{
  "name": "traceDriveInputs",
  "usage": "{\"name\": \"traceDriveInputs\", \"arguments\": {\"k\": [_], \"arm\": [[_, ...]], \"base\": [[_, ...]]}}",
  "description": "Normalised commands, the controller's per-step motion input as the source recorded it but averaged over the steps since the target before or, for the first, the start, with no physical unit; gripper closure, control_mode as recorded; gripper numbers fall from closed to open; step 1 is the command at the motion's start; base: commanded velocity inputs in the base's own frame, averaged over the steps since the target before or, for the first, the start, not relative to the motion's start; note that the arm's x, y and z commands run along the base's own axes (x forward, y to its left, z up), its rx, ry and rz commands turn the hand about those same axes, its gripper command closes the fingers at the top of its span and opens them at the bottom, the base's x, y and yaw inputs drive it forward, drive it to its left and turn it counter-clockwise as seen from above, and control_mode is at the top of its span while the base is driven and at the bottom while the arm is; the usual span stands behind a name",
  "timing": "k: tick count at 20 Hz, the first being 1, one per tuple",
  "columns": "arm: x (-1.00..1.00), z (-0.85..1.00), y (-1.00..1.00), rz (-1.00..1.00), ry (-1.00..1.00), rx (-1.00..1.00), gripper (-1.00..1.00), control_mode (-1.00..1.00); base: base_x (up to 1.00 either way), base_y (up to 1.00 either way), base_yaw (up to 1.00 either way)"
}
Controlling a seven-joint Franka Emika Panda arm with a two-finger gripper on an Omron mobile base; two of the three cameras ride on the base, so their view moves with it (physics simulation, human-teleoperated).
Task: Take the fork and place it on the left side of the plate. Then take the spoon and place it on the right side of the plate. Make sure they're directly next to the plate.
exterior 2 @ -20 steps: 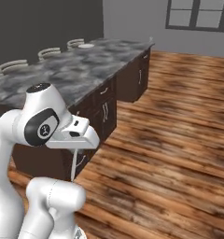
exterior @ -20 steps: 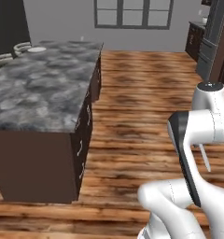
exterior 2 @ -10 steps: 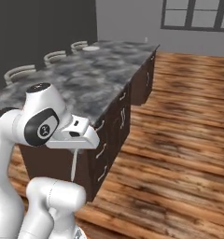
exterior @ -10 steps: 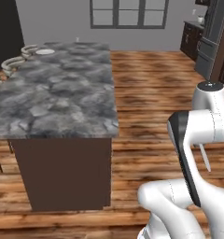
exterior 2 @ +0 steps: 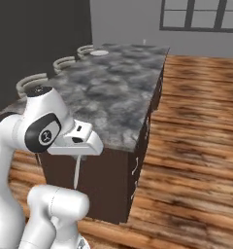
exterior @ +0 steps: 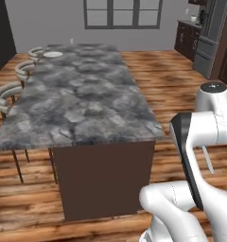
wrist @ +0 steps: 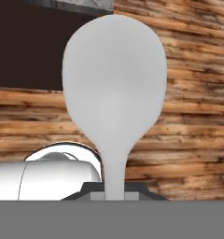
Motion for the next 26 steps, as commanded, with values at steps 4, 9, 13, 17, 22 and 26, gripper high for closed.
{"name": "traceDriveInputs", "arguments": {"k": [4,9,13,17,22,26], "arm": [[0.00,0.00,0.00,0.00,0.00,0.00,1.00,1.00],[0.00,0.00,0.00,0.00,0.00,0.00,1.00,1.00],[0.00,0.00,0.00,0.00,0.00,0.00,1.00,1.00],[0.00,0.00,0.00,0.00,0.00,0.00,1.00,1.00],[0.00,0.00,0.00,0.00,0.00,0.00,1.00,1.00],[0.00,0.00,0.00,0.00,0.00,0.00,1.00,1.00]], "base": [[0.64,1.00,-0.26],[0.62,1.00,-0.22],[0.20,1.00,-0.15],[0.00,1.00,-0.11],[0.01,1.00,-0.13],[0.18,1.00,-0.18]]}}
